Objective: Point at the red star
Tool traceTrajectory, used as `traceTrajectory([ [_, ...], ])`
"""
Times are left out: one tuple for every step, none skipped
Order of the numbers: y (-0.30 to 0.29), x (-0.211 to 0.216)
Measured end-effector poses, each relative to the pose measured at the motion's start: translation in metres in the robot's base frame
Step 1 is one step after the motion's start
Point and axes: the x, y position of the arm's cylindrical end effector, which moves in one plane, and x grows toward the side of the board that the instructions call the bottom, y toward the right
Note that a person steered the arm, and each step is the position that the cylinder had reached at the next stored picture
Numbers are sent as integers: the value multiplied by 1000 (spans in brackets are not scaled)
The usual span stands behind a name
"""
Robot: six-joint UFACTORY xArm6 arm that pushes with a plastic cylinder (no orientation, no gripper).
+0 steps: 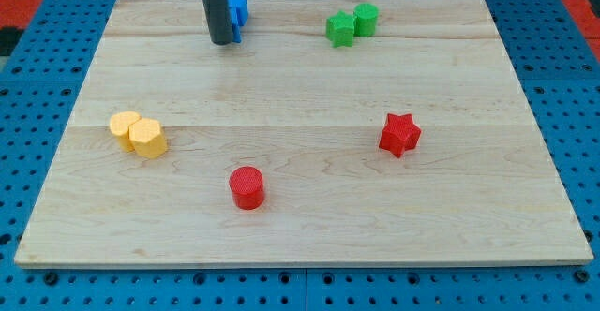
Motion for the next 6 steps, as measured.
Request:
traceTrajectory([
  [9, 39],
  [80, 49],
  [152, 73],
  [194, 105],
  [210, 149],
  [269, 153],
])
